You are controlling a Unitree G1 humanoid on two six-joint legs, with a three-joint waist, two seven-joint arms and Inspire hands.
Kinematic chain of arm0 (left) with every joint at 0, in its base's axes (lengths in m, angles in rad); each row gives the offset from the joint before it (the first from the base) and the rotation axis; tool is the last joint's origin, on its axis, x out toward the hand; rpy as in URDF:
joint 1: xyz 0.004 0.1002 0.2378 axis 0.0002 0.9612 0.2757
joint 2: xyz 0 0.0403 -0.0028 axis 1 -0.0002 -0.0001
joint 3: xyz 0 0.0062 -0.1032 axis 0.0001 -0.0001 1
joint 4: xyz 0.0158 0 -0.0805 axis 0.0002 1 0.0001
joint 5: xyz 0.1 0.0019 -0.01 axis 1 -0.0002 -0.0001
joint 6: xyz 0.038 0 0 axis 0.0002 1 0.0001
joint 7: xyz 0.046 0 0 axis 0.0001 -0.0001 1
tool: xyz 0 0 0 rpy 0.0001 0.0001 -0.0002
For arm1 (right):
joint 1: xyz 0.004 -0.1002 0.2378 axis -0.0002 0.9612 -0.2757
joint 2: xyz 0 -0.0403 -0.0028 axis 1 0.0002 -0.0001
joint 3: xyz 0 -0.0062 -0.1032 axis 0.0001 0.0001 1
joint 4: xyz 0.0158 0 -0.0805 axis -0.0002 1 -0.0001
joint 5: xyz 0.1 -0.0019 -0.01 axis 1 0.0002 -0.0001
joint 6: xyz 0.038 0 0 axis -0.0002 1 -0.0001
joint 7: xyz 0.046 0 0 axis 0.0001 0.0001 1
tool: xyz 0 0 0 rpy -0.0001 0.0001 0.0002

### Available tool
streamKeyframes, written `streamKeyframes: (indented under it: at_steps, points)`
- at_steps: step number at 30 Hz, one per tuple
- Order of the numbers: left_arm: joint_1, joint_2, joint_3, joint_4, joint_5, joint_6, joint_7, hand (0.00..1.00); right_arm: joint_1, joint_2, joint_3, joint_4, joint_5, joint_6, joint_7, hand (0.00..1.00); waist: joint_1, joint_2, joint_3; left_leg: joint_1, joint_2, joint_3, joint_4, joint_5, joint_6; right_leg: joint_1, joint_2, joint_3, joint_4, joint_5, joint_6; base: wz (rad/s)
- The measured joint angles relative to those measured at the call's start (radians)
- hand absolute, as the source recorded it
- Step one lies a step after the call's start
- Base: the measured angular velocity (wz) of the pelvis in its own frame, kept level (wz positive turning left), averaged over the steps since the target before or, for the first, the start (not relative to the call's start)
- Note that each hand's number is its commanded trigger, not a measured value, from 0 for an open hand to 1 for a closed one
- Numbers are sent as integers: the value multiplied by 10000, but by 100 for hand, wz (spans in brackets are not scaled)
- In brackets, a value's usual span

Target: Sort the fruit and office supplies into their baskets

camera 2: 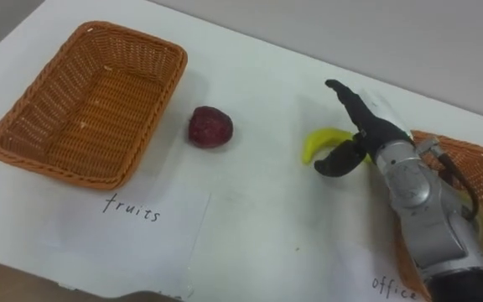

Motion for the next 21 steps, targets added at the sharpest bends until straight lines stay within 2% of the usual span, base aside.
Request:
streamKeyframes:
  at_steps: [21]
  points:
    - [-272, 18, 3, 388, -40, -3, 340, 0, -21, -55, 409, 27, -1540, 93, 4, 0, 41, -161, -43, -36, 8, 20, 4, 6, 10, -60, -10, 24, 5, 8, -13, 0]
